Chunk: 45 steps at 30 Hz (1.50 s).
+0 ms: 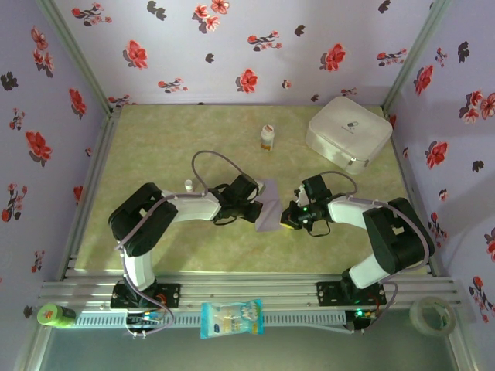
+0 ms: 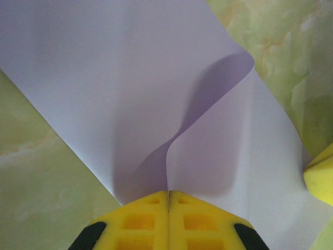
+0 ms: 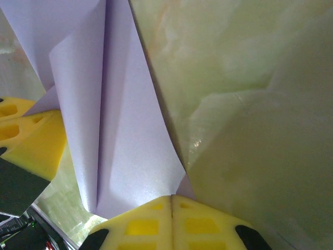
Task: Fold a paper plane with a square sheet of paper (pick it up from the middle)
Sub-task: Fold the triangle a second time at the center of the table.
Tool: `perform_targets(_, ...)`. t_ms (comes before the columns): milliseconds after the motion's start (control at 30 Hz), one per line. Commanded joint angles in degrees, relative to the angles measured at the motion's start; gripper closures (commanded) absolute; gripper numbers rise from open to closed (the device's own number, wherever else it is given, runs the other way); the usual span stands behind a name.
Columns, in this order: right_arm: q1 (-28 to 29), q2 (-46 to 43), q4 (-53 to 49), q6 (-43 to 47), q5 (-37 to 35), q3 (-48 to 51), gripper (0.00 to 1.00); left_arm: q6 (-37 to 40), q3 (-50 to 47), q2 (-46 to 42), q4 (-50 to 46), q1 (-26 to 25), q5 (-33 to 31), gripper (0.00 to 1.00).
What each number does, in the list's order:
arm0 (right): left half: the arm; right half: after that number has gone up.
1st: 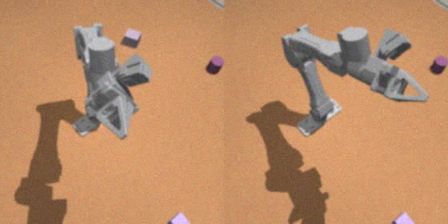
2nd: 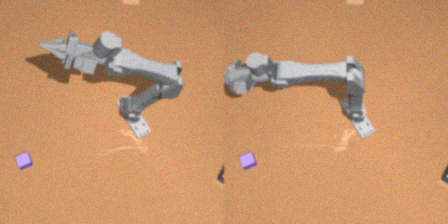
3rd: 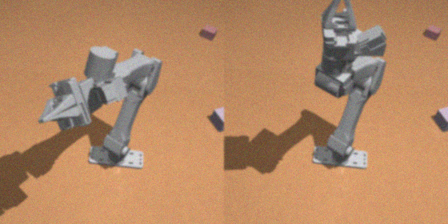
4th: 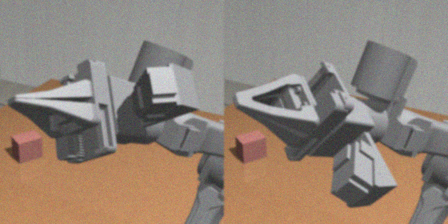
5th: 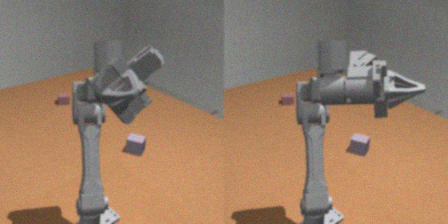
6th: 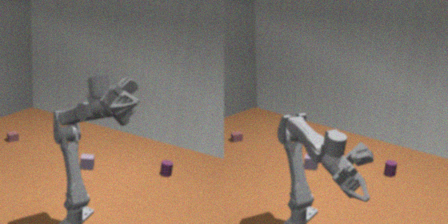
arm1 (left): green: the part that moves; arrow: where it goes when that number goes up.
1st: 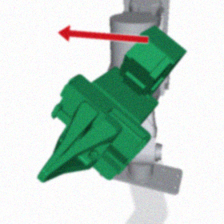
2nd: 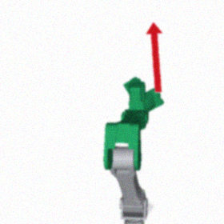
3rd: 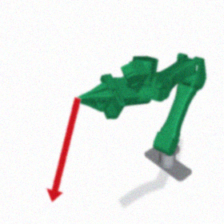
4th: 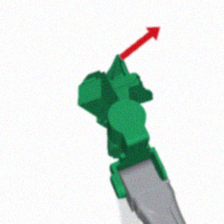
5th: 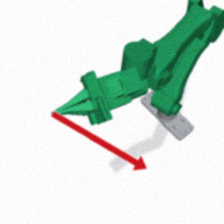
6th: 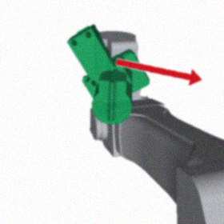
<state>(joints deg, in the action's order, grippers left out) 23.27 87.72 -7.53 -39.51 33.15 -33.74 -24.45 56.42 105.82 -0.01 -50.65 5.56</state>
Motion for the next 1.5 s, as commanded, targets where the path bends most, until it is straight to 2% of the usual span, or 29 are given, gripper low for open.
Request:
perform_targets(0, 0.12, -0.31, -1.56, -1.49, -3.78, -0.21, 0.91, 0.98, 0.1, 1.84, -0.52, 0.53, -0.89, 1.0)
perform_targets(200, -0.09, -5.53, 6.08, -8.42, -3.0, -0.47, 0.9, 0.65, -1.02, 1.78, -0.22, 0.49, -0.77, 1.0)
perform_targets(467, 0.25, -0.07, 17.48, -16.2, 2.93, -1.26, 0.99, 0.63, -1.32, 1.74, -0.15, 0.52, -0.72, 1.0)
perform_targets(800, 2.63, 4.84, 20.28, -17.86, 3.42, -4.11, 1.0, 0.63, -0.98, 1.94, -0.34, 0.53, -0.65, 1.0)
perform_targets(1200, 3.36, 9.39, 23.94, -19.03, 3.68, -2.8, 1.0, 0.88, -0.81, 2.28, -0.86, 0.55, -0.63, 1.0)
perform_targets(1467, 3.28, 10.62, 21.41, -16.97, 0.01, 0.19, 1.0, 1.07, -0.79, 2.53, -1.3, 0.54, -0.64, 1.0)
